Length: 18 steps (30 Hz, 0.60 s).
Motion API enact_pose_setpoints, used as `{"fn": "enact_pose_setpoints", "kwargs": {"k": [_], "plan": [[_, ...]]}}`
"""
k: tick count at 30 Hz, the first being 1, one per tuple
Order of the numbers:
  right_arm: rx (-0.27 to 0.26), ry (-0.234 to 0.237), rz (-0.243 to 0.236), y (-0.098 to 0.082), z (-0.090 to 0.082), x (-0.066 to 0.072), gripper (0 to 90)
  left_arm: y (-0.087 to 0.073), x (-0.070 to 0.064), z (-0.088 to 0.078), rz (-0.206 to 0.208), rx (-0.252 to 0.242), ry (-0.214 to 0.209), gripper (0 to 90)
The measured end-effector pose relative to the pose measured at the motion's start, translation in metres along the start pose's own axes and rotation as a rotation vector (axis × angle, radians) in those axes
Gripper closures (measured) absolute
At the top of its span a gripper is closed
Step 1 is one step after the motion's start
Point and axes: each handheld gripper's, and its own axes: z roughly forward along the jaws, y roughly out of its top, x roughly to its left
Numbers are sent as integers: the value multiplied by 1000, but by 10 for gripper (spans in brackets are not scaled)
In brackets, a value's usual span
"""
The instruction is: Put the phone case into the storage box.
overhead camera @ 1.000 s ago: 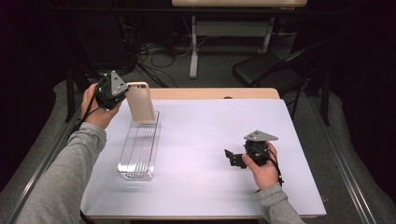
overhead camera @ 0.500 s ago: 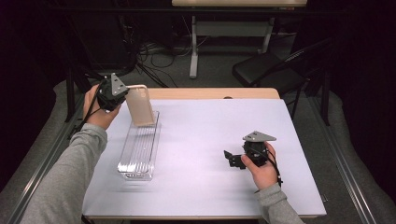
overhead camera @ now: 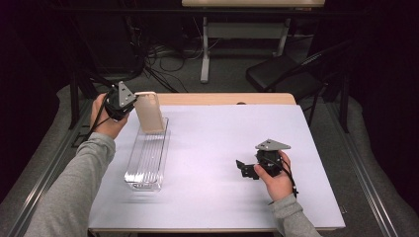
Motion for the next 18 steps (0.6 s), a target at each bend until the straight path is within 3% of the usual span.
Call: {"fn": "enact_pose_setpoints", "kwargs": {"k": [8,12,18], "plan": [[1,4,-1,0,0,0,6,-5,-10,5,41,-19,27,800],[2,4,0,0,0,0,6,-6,-15,8,75,-3,40,801],[3,3,-3,-1,0,0,6,-5,-21,11,92,-9,58,801]]}}
